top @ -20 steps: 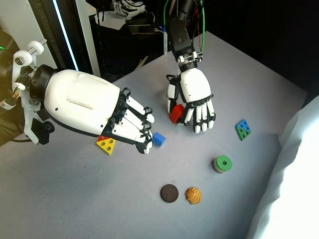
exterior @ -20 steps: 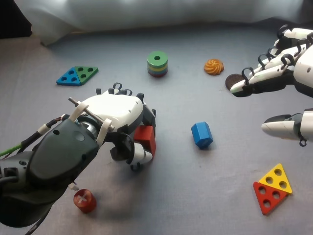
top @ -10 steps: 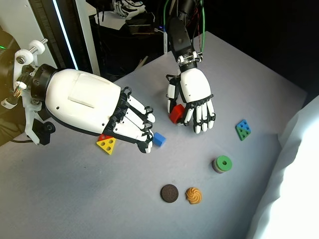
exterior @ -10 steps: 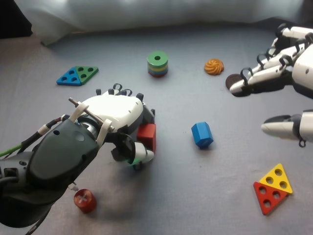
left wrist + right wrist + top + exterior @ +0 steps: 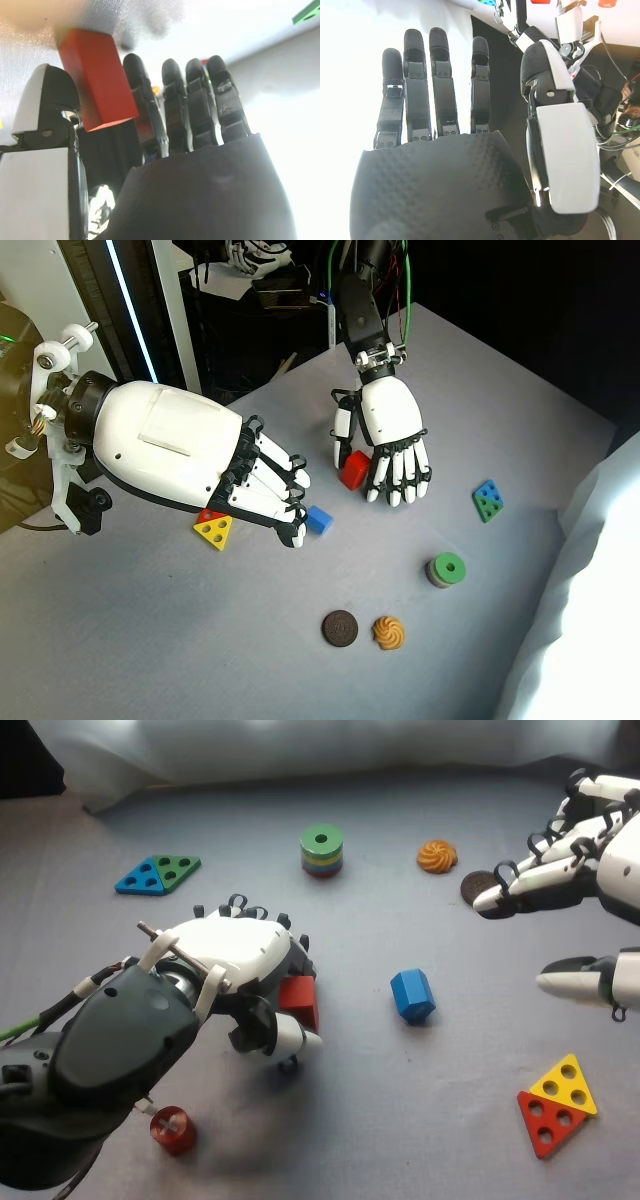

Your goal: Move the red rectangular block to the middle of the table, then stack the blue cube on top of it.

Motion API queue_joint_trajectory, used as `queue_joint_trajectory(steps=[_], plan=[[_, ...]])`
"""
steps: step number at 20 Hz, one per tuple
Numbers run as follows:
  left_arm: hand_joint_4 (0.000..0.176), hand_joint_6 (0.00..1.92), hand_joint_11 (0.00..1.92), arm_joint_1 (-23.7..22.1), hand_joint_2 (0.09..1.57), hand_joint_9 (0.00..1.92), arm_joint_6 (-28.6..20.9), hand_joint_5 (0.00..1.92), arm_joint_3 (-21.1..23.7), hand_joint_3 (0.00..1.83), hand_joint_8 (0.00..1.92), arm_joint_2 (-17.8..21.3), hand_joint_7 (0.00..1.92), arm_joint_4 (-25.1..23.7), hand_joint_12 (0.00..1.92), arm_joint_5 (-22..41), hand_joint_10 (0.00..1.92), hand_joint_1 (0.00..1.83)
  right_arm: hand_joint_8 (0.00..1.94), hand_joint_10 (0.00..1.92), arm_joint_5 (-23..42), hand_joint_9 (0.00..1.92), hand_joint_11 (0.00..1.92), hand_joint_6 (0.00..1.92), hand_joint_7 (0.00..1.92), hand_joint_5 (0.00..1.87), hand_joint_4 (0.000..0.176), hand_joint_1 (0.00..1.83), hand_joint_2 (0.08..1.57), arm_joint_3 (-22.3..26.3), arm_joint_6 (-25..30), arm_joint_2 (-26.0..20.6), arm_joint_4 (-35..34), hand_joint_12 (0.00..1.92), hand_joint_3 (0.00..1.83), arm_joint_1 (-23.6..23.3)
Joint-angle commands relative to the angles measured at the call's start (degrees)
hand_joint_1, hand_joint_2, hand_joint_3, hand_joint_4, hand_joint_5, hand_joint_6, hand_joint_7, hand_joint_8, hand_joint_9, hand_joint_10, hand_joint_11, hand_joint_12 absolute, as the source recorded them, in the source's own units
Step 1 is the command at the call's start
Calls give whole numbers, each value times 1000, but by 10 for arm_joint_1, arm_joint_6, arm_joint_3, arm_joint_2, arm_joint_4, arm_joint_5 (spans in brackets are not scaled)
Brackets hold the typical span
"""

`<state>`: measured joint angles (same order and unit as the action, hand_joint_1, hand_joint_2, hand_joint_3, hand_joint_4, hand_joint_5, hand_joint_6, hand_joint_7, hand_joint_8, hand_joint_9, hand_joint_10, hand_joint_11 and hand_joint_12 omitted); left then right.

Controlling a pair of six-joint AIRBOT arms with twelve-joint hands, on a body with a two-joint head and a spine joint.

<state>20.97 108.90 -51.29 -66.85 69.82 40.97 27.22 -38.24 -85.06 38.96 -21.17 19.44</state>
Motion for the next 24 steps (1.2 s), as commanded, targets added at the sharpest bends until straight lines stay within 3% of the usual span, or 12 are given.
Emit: queue_joint_trajectory(steps=[1, 2, 5, 6, 7, 10, 15, 17, 19, 20, 22, 24], plan=[[1, 0, 0, -6, 1033, 219, 3, 535, 2, 0, 0, 9, 325, -25, 522, 31, 0, 772, 0, 0, 78, 516, 13, 0, 549, 529, 0, 484, 1199, 0, -24, 2, -10, 993, 0, 0], [3, 0, 0, -8, 1021, 213, 6, 519, 5, 0, 0, 14, 313, -21, 523, 31, 0, 768, 1, 2, 107, 521, 15, 0, 551, 526, 0, 481, 1199, -4, -66, 19, -44, 994, 0, 9], [12, 0, 0, -17, 998, 193, 23, 492, 14, 0, 0, 25, 286, -6, 477, 31, 0, 743, 3, 4, 106, 526, 15, 4, 556, 534, 0, 474, 1200, -23, -137, 59, -123, 995, 0, 1], [0, 0, 0, -20, 996, 184, 26, 449, 18, 0, 1, 29, 277, 0, 444, 31, 0, 737, 3, 3, 97, 524, 8, 4, 555, 536, 0, 475, 1199, -30, -177, 73, -168, 992, 0, -6], [0, 0, 0, -24, 988, 184, 33, 370, 24, 0, 0, 34, 267, 8, 439, 31, 1, 707, 0, 1, 91, 519, 4, 1, 549, 528, 0, 476, 1197, -39, -221, 90, -227, 990, 0, -12], [0, 0, 0, -39, 965, 161, 57, 214, 40, 0, 0, 46, 205, 35, 456, 31, 0, 530, 1, 2, 87, 523, 2, 0, 550, 520, 0, 514, 1188, -56, -233, 120, -247, 978, 0, -21], [0, 0, 0, -75, 893, 63, 91, 106, 67, 0, 0, 72, 87, 72, 308, 31, 2, 400, 1, 1, 74, 499, 0, 0, 536, 503, 0, 524, 1178, -91, -359, 178, -390, 957, 0, -52], [0, 0, 0, -87, 872, 32, 114, 90, 74, 0, 0, 83, 65, 84, 195, 31, 0, 279, 0, 0, 58, 438, 0, 0, 481, 466, 0, 514, 1114, -110, -412, 199, -459, 890, 0, -67], [0, 1, 0, -91, 843, 30, 131, 102, 79, 0, 0, 100, 71, 106, 173, 31, 2, 171, 3, 0, 57, 238, 0, 0, 251, 291, 0, 478, 966, -128, -422, 224, -486, 581, 0, -80], [0, 0, 0, -92, 846, 25, 140, 100, 80, 0, 0, 106, 67, 113, 147, 31, 1, 150, 1, 0, 57, 160, 0, 0, 160, 226, 24, 449, 916, -130, -428, 230, -492, 477, 0, -84], [0, 0, 0, -93, 874, 16, 154, 85, 80, 9, 0, 121, 52, 123, 109, 31, 0, 70, 0, 2, 59, 22, 0, 2, 16, 164, 106, 429, 812, -131, -433, 241, -492, 359, 0, -87], [0, 0, 0, -101, 882, 17, 173, 84, 79, 10, 0, 139, 52, 135, 112, 42, 0, 70, 0, 0, 60, 0, 0, 6, 0, 189, 159, 535, 759, -133, -439, 251, -492, 90, 0, -85]])
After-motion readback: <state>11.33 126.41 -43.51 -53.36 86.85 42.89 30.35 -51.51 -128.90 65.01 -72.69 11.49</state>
